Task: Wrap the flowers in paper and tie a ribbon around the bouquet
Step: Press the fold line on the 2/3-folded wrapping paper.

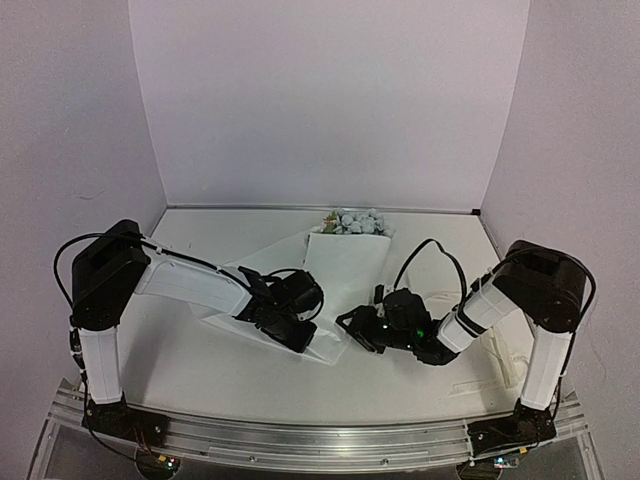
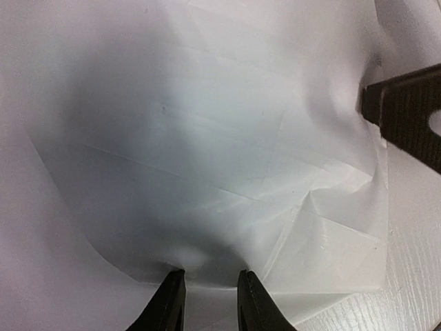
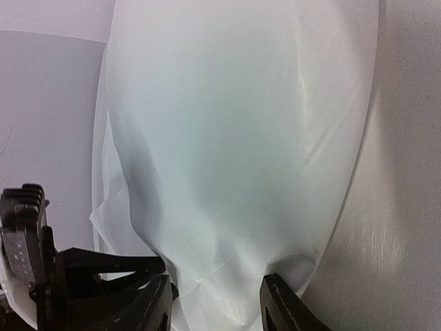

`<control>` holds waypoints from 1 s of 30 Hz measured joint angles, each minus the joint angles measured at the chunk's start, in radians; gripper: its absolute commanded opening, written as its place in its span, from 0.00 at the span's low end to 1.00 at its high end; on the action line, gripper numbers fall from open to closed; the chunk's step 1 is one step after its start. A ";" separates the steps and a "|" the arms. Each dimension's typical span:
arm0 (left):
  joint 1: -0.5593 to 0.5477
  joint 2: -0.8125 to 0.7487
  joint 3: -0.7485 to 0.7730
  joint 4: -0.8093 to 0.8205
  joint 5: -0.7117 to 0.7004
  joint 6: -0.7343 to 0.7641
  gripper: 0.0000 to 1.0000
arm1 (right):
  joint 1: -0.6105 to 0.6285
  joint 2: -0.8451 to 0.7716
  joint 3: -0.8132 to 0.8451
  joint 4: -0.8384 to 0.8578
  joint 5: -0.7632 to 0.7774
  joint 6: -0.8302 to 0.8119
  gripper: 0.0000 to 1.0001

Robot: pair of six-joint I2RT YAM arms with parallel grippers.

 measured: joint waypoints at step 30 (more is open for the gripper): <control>0.001 -0.004 -0.008 0.008 0.003 0.010 0.27 | -0.302 0.159 0.232 -0.027 -0.005 0.115 0.46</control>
